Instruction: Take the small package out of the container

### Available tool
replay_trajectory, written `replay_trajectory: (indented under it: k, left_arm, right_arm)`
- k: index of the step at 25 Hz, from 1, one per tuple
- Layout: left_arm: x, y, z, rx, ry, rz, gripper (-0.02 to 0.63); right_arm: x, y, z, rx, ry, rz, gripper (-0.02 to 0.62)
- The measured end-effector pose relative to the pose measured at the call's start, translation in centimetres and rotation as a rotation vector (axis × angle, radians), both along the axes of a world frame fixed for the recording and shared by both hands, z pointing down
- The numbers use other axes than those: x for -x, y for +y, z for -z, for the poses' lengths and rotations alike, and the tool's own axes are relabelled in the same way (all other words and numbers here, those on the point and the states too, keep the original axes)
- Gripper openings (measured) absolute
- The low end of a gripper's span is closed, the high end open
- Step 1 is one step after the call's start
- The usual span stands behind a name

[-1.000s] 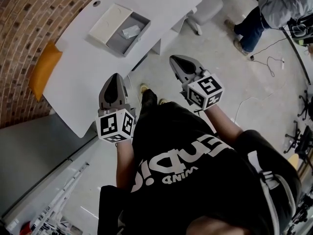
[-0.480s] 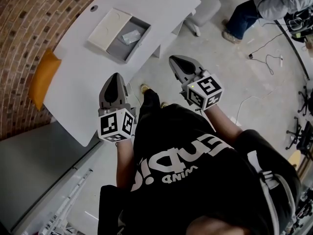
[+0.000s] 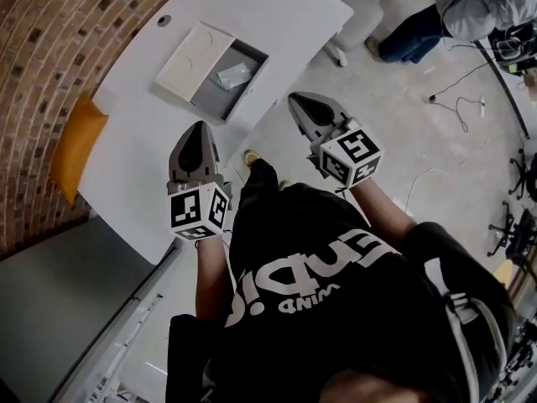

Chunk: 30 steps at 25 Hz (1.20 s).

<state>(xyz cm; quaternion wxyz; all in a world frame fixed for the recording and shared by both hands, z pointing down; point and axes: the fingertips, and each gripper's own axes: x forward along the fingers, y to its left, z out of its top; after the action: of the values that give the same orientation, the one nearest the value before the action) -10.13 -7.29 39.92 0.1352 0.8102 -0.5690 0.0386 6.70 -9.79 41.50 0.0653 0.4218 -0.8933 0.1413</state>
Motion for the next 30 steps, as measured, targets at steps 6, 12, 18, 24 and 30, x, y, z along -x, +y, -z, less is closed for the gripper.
replay_trajectory:
  k: [6,12,18,24,30]
  left_arm:
    - [0.1,-3.2,-0.9,0.021,-0.003,-0.029,0.006]
    - [1.6,-6.4,-0.7,0.016,-0.003,-0.035,0.008]
    - [2.2,-8.3,-0.5,0.014,0.003,-0.052,0.007]
    - [2.3,-9.3,-0.4,0.020,0.026,-0.048,0.007]
    - [1.6,-10.5,-0.1,0.029,0.032,-0.024,0.008]
  right_arm:
    - [1.5,-2.9,-0.5,0.004,0.028,0.021,0.000]
    - [3.5,-5.8,0.0,-0.028,0.008,0.054,0.000]
    - [4.1,-8.0,0.4,-0.032,-0.008,0.033,0.000]
    - [4.0,-9.6,1.1,-0.052,-0.003,0.023,0.000]
    - [3.3,-11.3,1.5,-0.036,0.008,0.039,0.000]
